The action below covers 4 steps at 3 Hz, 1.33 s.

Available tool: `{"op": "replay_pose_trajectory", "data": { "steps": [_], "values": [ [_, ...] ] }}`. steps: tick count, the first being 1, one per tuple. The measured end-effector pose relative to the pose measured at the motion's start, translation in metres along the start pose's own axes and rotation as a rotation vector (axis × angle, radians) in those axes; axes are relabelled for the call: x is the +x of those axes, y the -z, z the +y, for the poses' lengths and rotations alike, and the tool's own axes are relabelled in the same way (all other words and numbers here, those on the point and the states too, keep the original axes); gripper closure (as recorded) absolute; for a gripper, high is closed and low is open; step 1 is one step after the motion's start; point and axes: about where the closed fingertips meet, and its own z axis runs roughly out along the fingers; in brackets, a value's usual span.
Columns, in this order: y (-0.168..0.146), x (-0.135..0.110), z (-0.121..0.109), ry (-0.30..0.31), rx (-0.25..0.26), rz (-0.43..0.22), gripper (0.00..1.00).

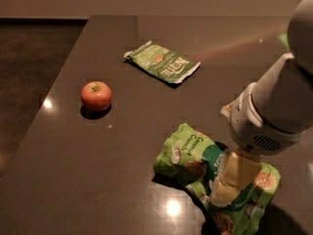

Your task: Move green rice chip bag near apple

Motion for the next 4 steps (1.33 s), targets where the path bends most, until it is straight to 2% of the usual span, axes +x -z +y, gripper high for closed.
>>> {"op": "replay_pose_trajectory", "data": {
  "steps": [1,2,4],
  "values": [
    [-0.009,-0.001,0.002,-0.004,0.022,-0.007,0.0],
    [-0.013,0.0,0.0,-0.011,0.037,-0.011,0.16],
    [-0.012,0.007,-0.008,-0.032,0.047,-0.013,0.62]
  ]
}}
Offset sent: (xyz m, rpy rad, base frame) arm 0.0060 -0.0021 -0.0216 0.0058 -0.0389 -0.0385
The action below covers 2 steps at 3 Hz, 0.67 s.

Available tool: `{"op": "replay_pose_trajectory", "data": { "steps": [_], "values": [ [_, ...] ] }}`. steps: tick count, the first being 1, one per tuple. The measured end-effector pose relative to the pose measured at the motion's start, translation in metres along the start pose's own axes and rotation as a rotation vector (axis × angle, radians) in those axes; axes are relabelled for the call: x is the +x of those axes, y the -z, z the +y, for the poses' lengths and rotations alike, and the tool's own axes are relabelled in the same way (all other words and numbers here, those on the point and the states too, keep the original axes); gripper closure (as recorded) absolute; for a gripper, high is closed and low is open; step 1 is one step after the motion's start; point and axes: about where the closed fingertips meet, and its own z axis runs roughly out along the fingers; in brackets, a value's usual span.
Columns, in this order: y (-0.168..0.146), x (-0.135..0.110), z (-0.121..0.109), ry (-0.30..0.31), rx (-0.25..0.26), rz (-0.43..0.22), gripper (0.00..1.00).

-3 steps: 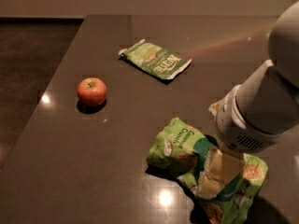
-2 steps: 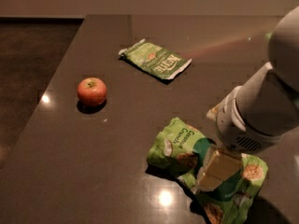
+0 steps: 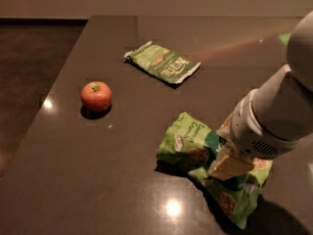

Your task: Move green rice chip bag near apple

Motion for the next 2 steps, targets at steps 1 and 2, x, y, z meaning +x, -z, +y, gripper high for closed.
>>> {"op": "replay_pose_trajectory", "data": {
  "steps": [1,2],
  "values": [
    [0.002,0.001,-0.002,-0.005,-0.002,-0.001,0.86],
    [0.017,-0.008,-0.013,-0.022,0.002,-0.024,1.0]
  ]
}}
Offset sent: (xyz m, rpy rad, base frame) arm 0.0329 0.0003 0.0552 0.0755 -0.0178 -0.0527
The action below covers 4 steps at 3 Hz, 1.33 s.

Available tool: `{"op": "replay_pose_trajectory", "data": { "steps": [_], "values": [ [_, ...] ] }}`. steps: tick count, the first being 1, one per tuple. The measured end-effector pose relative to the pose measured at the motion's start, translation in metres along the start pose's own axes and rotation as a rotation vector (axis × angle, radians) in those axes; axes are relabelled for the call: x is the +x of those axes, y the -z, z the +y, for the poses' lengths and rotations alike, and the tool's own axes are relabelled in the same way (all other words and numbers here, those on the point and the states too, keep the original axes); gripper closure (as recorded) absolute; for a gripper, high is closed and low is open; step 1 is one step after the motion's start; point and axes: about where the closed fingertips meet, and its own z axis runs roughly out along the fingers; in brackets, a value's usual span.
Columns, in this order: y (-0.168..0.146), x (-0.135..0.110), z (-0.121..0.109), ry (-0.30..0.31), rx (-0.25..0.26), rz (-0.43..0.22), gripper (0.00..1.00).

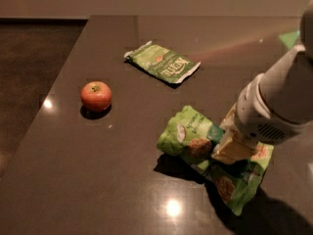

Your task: Move green rice chip bag near apple

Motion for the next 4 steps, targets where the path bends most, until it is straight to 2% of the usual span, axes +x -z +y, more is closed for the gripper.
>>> {"op": "replay_pose_trajectory", "data": {
  "steps": [2,3,4],
  "values": [
    [0.041,-0.045,-0.053,-0.056,0.043,-0.062,1.0],
    [0.052,-0.063,-0.09,-0.089,0.082,-0.072,1.0],
    [0.046,-0.068,-0.128,-0.131,0.114,-0.063,1.0]
  ]
}}
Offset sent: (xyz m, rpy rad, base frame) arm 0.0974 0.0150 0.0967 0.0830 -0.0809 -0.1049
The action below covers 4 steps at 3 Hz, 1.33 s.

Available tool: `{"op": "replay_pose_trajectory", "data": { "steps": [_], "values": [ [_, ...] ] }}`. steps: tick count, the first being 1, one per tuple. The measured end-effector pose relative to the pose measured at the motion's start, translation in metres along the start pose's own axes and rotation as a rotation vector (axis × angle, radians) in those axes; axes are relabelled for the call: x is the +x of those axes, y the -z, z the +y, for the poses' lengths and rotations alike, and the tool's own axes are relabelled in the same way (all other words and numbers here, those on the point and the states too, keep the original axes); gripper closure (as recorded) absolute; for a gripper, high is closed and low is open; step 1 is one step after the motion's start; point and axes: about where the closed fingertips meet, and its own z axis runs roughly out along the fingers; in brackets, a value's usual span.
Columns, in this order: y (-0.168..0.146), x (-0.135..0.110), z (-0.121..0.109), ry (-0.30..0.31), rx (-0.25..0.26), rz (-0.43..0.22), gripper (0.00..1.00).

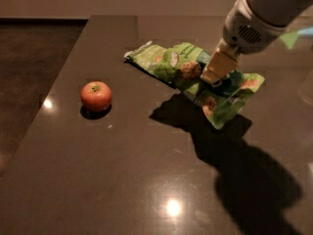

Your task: Move green rice chip bag near apple

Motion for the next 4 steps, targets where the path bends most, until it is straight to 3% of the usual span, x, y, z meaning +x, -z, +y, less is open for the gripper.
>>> {"op": "replay_pose_trajectory", "data": {
  "steps": [2,3,4],
  "values": [
    [-0.039,0.004,-0.04,-0.046,0.032,0.035,1.0],
    [-0.054,0.004,-0.047,-0.046,0.034,0.043,0.86],
    [-0.063,0.001,-0.05,-0.041,0.03,0.044,0.62]
  ]
}}
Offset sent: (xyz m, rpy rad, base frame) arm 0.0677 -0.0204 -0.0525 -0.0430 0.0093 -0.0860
